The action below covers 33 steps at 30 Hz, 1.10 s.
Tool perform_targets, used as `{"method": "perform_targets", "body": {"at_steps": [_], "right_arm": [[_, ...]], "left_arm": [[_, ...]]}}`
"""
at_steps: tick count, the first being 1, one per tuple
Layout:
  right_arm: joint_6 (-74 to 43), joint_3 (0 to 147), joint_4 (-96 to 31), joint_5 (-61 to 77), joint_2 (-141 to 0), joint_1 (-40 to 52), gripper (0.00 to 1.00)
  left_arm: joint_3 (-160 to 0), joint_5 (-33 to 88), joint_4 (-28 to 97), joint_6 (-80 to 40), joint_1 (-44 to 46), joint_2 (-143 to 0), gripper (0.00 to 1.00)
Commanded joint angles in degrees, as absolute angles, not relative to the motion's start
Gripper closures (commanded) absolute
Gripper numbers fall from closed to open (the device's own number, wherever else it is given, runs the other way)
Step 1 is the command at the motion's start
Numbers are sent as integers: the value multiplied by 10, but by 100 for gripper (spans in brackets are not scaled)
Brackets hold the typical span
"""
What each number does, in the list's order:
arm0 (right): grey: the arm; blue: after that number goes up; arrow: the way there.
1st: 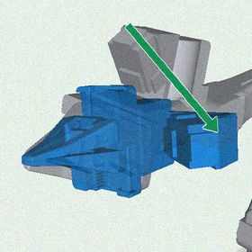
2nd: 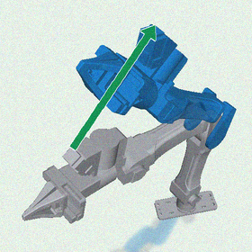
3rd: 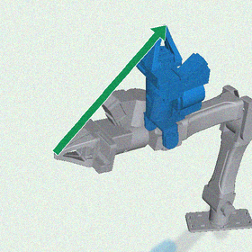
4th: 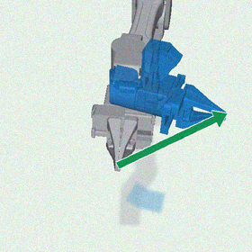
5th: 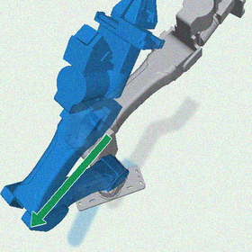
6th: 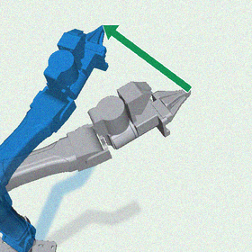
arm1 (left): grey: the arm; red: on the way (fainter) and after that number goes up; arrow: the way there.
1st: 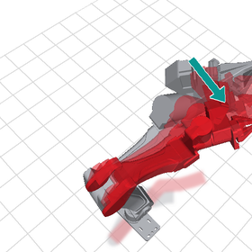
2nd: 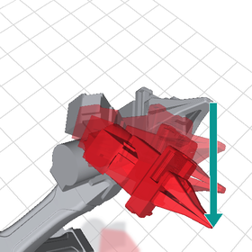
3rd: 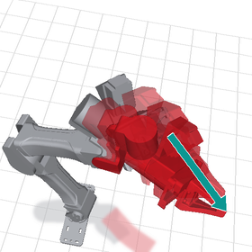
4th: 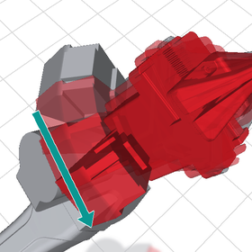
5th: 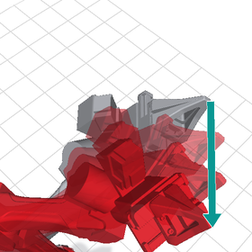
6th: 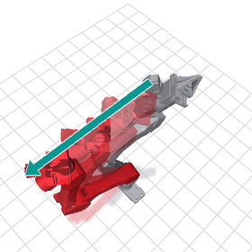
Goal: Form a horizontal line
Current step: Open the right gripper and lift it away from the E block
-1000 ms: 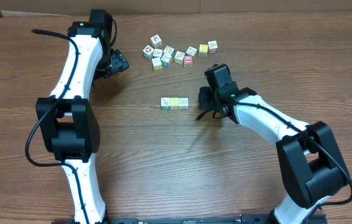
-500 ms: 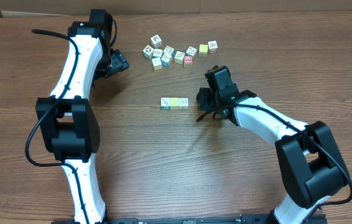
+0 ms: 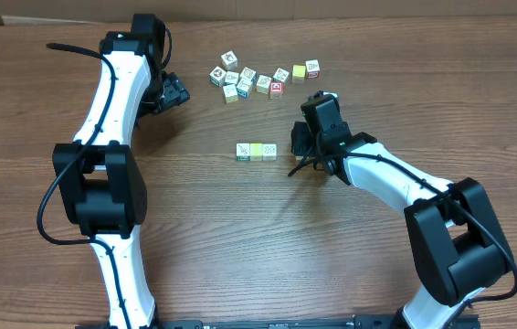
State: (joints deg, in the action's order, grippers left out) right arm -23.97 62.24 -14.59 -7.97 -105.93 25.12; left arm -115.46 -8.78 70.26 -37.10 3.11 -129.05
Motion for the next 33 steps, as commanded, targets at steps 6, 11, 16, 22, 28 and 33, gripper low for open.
{"method": "perform_targets", "body": {"at_steps": [6,11,16,22,28,33], "right_arm": [[-243,611,-142,-130,-1056,250,49],[-243,611,-142,-133,-1056,250,53],[-243,611,-151,-154,-1056,250,59],[-257,611,-163,-172,-1056,250,62],[-257,611,-174,-176,-1056,250,63],[-257,611,-177,-180,-1056,250,65]], "left_arm": [[-1165,-90,702,-366,33,-1296,0],[-1165,-90,702,-366,33,-1296,0],[-1165,-90,702,-366,33,-1296,0],[-1165,-90,702,-366,33,-1296,1],[-1165,-90,702,-366,33,-1296,0],[-1165,-90,702,-366,33,-1296,0]]}}
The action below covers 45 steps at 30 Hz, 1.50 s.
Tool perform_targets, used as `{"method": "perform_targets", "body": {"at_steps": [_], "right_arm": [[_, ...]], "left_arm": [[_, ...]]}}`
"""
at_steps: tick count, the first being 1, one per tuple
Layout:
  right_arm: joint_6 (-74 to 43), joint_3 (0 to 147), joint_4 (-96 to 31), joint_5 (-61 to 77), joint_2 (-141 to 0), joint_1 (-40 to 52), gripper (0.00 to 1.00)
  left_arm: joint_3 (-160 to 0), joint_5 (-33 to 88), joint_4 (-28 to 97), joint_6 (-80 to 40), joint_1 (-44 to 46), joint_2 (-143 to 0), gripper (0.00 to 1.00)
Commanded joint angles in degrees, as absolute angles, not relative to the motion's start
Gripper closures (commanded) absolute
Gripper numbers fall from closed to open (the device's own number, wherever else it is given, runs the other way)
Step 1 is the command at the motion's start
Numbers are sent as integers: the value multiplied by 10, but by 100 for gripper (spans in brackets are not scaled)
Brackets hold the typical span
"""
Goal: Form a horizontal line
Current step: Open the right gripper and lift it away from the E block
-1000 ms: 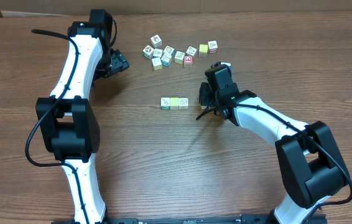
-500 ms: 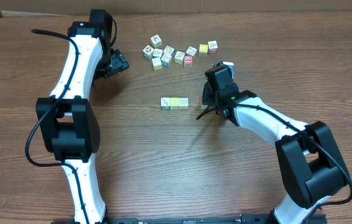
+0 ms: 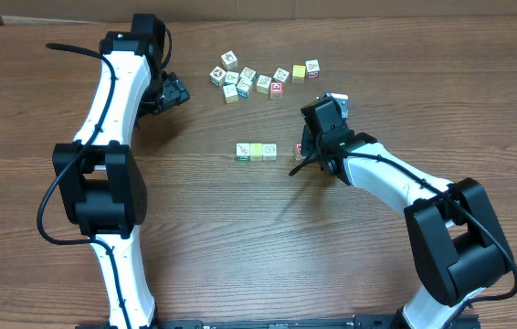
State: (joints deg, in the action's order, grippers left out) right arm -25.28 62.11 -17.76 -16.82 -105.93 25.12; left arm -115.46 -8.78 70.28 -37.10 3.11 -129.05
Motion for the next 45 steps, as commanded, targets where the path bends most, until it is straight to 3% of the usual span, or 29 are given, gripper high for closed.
{"method": "perform_targets", "body": {"at_steps": [1,21,45], "right_arm": [[-257,611,-177,-180,-1056,250,66],[-257,611,-189,-147,-1056,250,67],[-257,611,-208,-147,-1056,250,79]], "left_arm": [[-1165,-90,702,-366,33,-1296,0],[-1165,-90,702,-366,33,-1296,0],[-1165,-90,702,-366,33,-1296,0]]}}
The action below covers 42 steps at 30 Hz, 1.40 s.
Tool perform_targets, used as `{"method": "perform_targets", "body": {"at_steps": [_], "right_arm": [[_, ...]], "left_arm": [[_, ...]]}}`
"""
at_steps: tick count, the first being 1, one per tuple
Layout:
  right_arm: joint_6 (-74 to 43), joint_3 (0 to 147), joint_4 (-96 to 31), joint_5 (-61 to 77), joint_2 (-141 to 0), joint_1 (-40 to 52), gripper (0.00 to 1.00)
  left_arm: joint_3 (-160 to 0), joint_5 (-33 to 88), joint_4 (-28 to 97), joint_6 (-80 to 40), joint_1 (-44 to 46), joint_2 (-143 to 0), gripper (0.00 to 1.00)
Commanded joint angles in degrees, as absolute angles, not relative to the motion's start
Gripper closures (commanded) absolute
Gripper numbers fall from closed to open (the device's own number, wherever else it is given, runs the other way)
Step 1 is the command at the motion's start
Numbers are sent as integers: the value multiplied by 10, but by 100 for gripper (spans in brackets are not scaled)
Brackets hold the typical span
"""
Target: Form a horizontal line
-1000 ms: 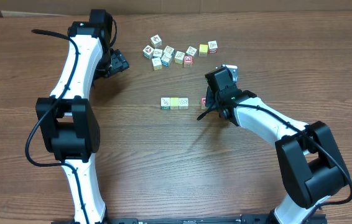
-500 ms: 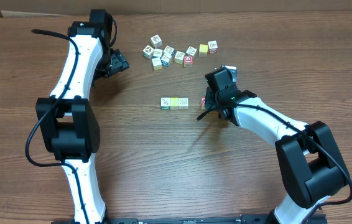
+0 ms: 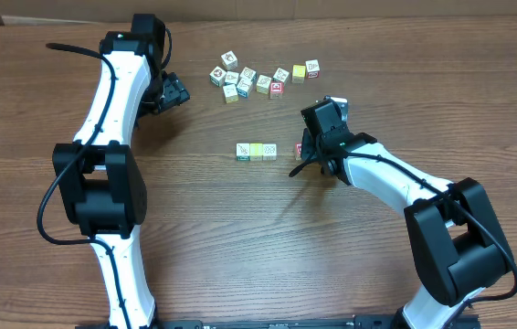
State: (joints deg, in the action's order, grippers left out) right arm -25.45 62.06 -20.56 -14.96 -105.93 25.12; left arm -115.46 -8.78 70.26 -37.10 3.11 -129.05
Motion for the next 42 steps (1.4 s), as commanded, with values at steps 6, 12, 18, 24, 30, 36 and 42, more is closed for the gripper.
{"method": "perform_targets", "body": {"at_steps": [6,12,18,24,30,36,42], "right_arm": [[-257,610,-220,-144,-1056,250,81],[-253,604,-213,-132,-1056,250,80],[-206,604,-204,-97,-1056,250,80],[-179,604,-198,-76,-1056,250,80],[-177,604,-198,-75,-1056,250,80],[-178,604,-198,-76,-1056,250,80],[-179,604,-198,-76,-1056,250,80]], "left_arm": [[-1165,-90,702,-366,33,-1296,0],[-1165,-90,702,-366,33,-1296,0],[-1165,-90,702,-366,33,-1296,0],[-1165,-90,702,-366,33,-1296,0],[-1165,-90,702,-366,33,-1296,0],[-1165,-90,702,-366,33,-1296,0],[-1165,-90,702,-366,33,-1296,0]]}}
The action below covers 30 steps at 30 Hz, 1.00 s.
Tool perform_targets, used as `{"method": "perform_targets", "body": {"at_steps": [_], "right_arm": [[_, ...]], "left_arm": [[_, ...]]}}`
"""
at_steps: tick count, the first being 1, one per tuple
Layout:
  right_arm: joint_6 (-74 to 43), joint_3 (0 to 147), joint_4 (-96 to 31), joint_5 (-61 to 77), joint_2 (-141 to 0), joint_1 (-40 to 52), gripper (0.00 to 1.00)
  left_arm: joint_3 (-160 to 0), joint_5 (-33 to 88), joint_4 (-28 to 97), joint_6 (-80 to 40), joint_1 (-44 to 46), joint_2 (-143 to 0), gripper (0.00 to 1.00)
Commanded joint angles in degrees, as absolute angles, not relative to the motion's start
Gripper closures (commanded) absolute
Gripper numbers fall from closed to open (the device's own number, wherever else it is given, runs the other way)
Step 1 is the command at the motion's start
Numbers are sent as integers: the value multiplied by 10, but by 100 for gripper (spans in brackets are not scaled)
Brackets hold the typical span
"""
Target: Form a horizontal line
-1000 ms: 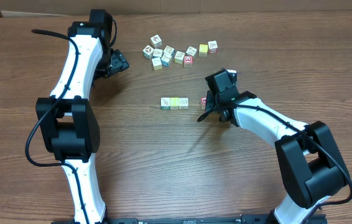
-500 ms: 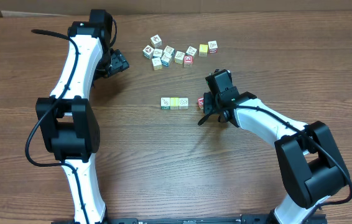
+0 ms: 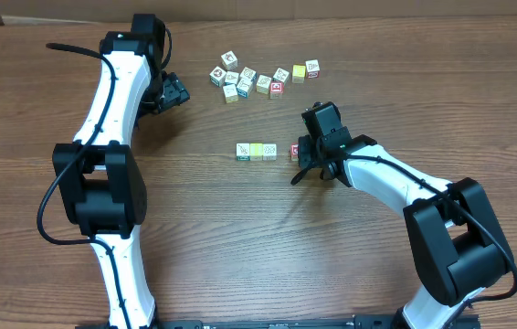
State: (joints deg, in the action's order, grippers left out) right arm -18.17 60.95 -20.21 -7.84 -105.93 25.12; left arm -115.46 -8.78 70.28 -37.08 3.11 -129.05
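Three blocks form a short row (image 3: 257, 151) at mid-table, running left to right. A red block (image 3: 294, 152) sits just right of the row's end, with a small gap between them. My right gripper (image 3: 300, 152) is over it and looks shut on it; the arm hides most of the block. My left gripper (image 3: 174, 94) rests far back on the left, away from all blocks, and its fingers are too dark to read.
A loose cluster of several picture blocks (image 3: 258, 79) lies at the back centre, with a yellow block (image 3: 299, 71) and another at its right end. The right arm's links (image 3: 395, 178) stretch across the right side of the wooden table (image 3: 240, 238).
My right gripper has shifted slightly left and toward the front, and the red block now shows closer to the right end of the row. The left arm has not moved.
At first my right gripper stood right of the three-block row with no block showing in it. Then a bit of red showed at its fingers, and it stayed about there. Now the red block is just beside the row's right end.
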Motion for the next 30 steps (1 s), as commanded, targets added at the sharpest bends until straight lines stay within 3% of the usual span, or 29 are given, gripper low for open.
{"method": "perform_targets", "body": {"at_steps": [1,30], "right_arm": [[-179,604,-198,-76,-1056,250,79],[-200,604,-182,-18,-1056,250,79]], "left_arm": [[-1165,-90,702,-366,33,-1296,0],[-1165,-90,702,-366,33,-1296,0]]}}
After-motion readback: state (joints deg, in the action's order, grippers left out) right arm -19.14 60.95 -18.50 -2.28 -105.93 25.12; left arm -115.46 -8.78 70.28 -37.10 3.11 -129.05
